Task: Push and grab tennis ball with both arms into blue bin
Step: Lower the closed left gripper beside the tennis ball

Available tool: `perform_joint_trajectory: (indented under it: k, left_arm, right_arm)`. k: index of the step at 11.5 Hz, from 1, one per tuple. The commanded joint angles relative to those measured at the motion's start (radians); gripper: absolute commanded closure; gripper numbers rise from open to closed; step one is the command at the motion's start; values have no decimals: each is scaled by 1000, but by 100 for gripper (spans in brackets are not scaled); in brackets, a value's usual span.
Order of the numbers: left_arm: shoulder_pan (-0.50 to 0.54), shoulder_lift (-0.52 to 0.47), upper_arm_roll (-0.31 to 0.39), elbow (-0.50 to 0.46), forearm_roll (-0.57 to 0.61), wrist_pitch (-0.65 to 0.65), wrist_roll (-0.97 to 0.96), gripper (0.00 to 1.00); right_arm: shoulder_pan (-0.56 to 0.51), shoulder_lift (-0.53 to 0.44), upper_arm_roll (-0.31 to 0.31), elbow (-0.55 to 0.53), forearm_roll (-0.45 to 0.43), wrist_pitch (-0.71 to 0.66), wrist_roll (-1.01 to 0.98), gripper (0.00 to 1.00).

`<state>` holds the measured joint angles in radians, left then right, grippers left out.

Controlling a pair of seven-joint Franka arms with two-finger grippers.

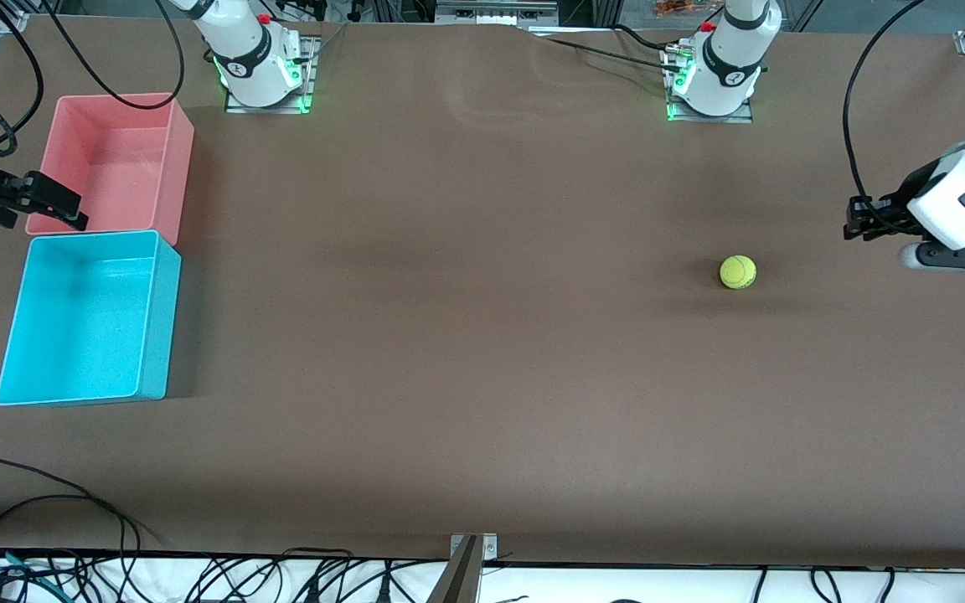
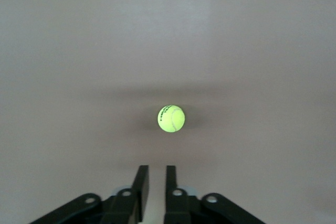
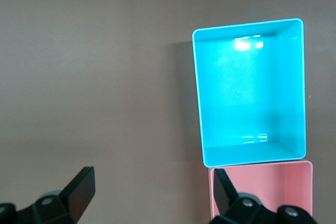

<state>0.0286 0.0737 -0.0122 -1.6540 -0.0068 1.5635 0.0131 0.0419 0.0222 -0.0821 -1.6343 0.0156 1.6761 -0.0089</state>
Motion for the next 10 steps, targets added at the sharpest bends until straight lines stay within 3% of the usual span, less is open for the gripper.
perform_joint_trajectory:
  k: [1, 5, 7, 10]
  left_arm:
    - [105, 15, 0, -3, -69, -17, -172, 100]
    - [116, 14, -3, -104, -61, 79, -757, 100]
    - [117, -5, -5, -217, -61, 232, -977, 100]
    - [117, -31, -8, -403, -58, 467, -1137, 100]
  right_arm:
    - [-5, 1, 4, 17, -17, -15, -2, 0]
    - [-5, 1, 4, 19, -17, -15, -2, 0]
    - [-5, 1, 4, 17, -17, -15, -2, 0]
    - [-5, 1, 4, 17, -16, -13, -2, 0]
